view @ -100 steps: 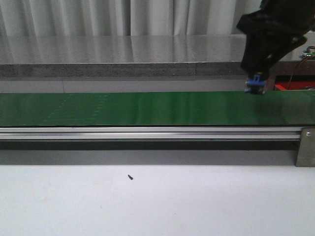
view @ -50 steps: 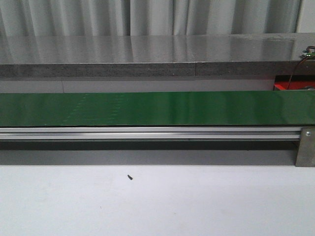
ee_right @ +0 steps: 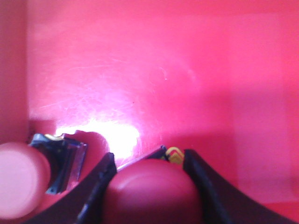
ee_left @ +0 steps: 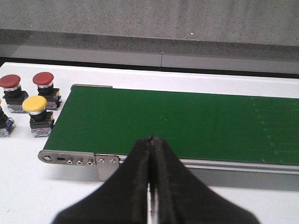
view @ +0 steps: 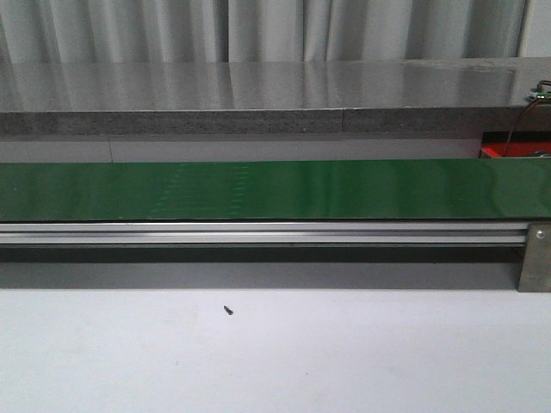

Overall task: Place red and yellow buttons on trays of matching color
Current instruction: 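Place the second red button into the red tray and release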

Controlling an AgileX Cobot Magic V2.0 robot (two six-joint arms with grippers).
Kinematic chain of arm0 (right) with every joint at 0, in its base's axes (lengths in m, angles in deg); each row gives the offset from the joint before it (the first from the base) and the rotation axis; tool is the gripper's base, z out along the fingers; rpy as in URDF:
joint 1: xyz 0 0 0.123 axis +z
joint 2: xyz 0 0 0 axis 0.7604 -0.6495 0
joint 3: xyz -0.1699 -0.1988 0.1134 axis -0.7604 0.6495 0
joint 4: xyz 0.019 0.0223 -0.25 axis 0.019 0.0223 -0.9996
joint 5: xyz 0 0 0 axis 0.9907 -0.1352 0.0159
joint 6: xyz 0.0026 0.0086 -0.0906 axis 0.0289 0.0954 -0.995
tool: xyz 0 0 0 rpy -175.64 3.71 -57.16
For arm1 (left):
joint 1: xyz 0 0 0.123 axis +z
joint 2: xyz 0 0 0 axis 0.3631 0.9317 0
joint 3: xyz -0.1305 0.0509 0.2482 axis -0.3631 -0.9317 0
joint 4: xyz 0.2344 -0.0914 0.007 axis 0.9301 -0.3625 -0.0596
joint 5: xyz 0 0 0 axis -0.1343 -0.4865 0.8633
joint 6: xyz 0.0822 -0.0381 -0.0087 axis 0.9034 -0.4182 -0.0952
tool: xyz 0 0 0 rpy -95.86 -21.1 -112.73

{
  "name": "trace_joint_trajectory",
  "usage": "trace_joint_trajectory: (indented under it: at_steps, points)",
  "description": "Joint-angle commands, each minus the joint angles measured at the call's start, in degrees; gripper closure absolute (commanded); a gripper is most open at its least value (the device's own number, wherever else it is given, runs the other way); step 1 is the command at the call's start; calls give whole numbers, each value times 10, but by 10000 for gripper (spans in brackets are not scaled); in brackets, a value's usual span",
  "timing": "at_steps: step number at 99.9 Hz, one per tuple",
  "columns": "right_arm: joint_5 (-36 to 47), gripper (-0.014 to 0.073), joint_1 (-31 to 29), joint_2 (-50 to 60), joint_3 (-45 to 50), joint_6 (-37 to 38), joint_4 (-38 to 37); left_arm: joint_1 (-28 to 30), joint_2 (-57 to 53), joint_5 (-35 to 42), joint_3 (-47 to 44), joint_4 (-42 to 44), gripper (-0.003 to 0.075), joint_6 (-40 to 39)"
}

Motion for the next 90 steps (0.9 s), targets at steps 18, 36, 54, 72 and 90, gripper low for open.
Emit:
trace_joint_trajectory:
  at_steps: [18, 36, 54, 72, 90]
  points:
    - [34, 470, 0, 7, -19, -1, 12, -3, 2, 43, 17, -9, 740, -4]
    - [44, 229, 0, 7, -19, -1, 12, -3, 2, 43, 17, -9, 740, -4]
    - [45, 53, 0, 15, -19, -1, 12, -3, 2, 43, 17, -9, 740, -4]
    - [45, 60, 0, 52, -19, -1, 12, -3, 2, 43, 17, -9, 740, -4]
    - [35, 60, 11, 120, -19, -2, 21, -3, 2, 43, 17, -9, 740, -4]
